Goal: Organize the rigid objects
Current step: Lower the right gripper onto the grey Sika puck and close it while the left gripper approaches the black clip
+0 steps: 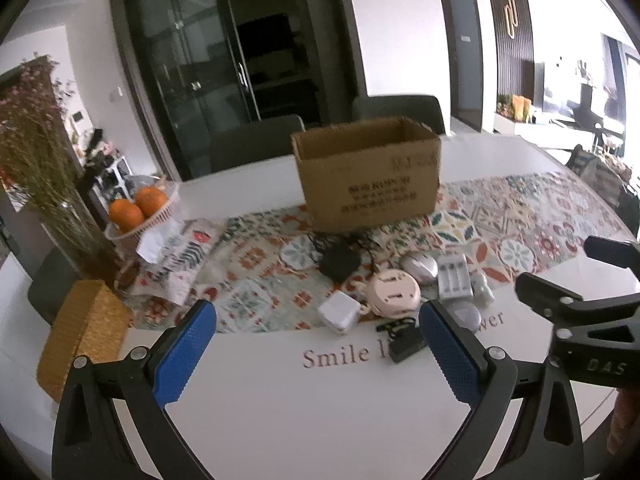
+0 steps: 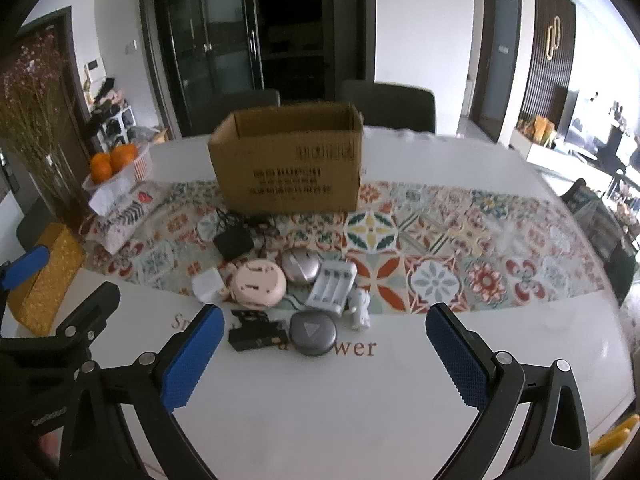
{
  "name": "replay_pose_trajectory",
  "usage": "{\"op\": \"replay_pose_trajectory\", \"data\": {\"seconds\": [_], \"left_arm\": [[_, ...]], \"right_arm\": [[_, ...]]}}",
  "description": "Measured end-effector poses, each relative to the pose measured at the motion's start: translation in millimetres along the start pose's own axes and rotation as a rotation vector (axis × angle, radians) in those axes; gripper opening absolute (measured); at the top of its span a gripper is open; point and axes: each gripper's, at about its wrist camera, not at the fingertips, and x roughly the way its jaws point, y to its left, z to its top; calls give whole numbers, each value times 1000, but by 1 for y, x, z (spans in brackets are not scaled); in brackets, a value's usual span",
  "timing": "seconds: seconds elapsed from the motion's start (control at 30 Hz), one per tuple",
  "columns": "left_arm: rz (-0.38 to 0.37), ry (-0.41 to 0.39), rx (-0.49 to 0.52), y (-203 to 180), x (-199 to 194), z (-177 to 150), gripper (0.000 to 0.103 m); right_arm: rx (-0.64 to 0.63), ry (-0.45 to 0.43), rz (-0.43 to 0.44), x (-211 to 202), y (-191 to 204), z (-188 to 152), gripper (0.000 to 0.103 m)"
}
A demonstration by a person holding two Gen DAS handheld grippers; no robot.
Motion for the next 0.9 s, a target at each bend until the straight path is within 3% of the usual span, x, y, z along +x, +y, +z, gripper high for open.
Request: {"op": "replay_pose_trajectory", "data": {"seconds": [0.2,0.43,0.7,0.9], "left_arm": [[-9,80,13,-13,27,-9,103],[-26,155,7,-20,50,-24,103],[-19,215,11,-29,79,-40,103],[-25,239,-4,-34,91,-50,103]], "right_arm": [[-14,79,40,37,-8,-9,100],[-68,109,68,69,-9,-16,98],[-123,168,109,109,-6,-31,81],[-141,179,134,125,-6,-39,75]]}}
